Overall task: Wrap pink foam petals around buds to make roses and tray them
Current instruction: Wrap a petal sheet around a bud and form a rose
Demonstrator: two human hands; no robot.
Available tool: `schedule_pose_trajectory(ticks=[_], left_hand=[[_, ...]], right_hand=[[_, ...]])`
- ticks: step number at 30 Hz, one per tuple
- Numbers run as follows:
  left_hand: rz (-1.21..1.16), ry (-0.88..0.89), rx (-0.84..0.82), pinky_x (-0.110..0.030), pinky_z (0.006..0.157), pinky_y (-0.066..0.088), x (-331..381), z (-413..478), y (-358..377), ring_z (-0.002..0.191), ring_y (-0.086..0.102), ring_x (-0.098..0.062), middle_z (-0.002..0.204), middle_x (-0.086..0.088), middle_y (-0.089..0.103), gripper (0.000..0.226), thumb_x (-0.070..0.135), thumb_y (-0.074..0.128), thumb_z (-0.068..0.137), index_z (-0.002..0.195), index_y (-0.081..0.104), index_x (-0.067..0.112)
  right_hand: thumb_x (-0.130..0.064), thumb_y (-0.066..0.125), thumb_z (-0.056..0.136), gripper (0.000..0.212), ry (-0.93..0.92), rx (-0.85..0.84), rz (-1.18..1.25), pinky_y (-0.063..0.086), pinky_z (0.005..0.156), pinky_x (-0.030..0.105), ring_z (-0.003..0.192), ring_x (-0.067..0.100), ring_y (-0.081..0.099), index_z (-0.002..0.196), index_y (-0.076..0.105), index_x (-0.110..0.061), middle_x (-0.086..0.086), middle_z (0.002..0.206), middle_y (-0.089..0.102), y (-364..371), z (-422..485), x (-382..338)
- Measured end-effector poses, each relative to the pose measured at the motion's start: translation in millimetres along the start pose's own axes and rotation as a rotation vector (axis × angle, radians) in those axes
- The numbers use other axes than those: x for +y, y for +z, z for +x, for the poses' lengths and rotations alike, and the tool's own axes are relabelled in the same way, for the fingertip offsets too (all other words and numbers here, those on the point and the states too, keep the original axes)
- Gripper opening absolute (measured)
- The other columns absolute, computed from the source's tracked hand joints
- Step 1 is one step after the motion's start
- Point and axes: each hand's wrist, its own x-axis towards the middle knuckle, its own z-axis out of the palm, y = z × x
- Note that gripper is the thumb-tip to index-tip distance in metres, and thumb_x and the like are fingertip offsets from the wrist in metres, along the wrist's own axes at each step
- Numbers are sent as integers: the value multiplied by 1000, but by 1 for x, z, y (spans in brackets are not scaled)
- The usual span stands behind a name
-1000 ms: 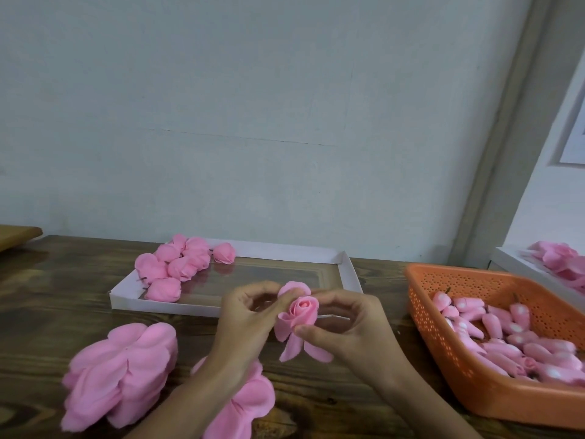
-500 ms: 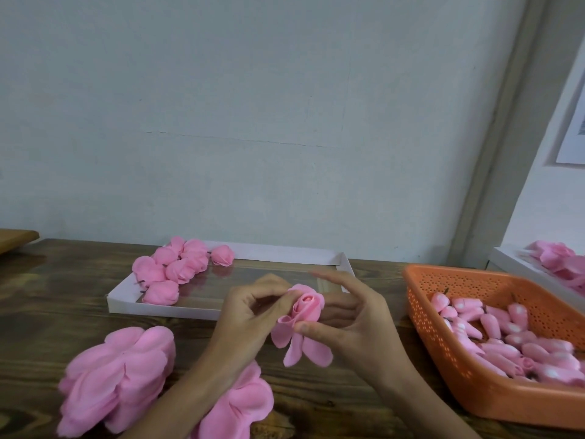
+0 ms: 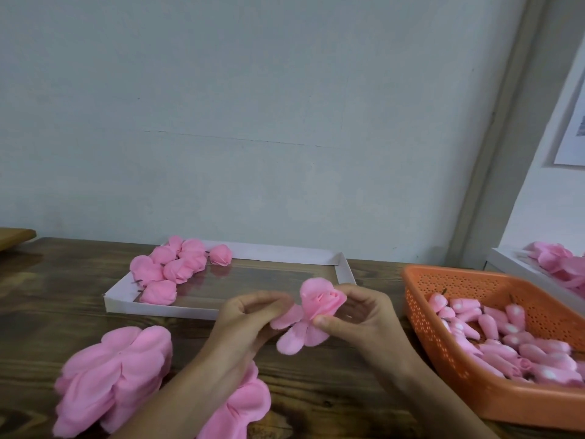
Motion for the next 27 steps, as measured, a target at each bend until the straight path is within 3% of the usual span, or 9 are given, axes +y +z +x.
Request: schedule_pose_trajectory(ticks=[4, 9, 11, 14, 19, 22, 27], left_hand=[[69, 128, 99, -45, 87, 59, -1, -4, 5, 99, 77, -30, 101, -11, 81, 41, 34, 90, 51, 89, 82, 21], [132, 311, 126, -20, 65, 58, 2, -11, 11, 83, 78, -19, 87, -8, 80, 29, 27, 91, 55, 82, 81, 22], [147, 344, 92, -20, 65, 59, 2, -13, 13, 81, 78, -21, 85, -9, 80, 21, 23, 89, 61, 81, 82, 21], [167, 383, 84, -21, 66, 59, 4, -16, 17, 80, 78, -21, 82, -7, 80, 20, 33, 86, 62, 79, 83, 24], [127, 337, 34, -27, 77, 62, 8, -17, 16, 93, 78, -22, 96, -7, 81, 30, 52, 84, 75, 94, 84, 28], [144, 324, -41, -25, 80, 61, 9, -15, 14, 103, 77, -23, 106, -8, 81, 33, 40, 90, 73, 103, 83, 28], [165, 366, -29, -19, 77, 59, 5, -10, 11, 101, 78, -21, 104, -8, 82, 36, 32, 89, 68, 103, 83, 28]], right_hand=[[-6, 88, 81, 29, -14, -93, -41, 60, 88, 29, 105, 26, 77, 107, 81, -16, 9, 111, 80, 3, -1, -2], [-13, 91, 78, 30, -29, -128, -133, 60, 91, 29, 108, 23, 76, 106, 82, -20, 2, 113, 80, 6, 0, -6], [-13, 91, 78, 30, -14, -131, -131, 61, 90, 29, 106, 23, 76, 105, 82, -21, 3, 112, 81, 7, 0, -6], [-10, 91, 78, 30, 5, -120, -128, 61, 89, 29, 105, 23, 77, 105, 81, -20, 4, 110, 81, 9, 0, -5], [-12, 91, 75, 26, 2, -27, -130, 62, 85, 29, 99, 23, 79, 98, 82, -19, 4, 103, 82, 9, 0, -6], [-16, 90, 71, 32, 7, 35, -120, 62, 81, 26, 94, 22, 79, 100, 80, -12, 5, 100, 82, 8, 1, -6], [-21, 92, 66, 59, 12, 73, -140, 64, 83, 31, 97, 20, 79, 120, 71, -14, 1, 104, 82, 8, 1, -5]])
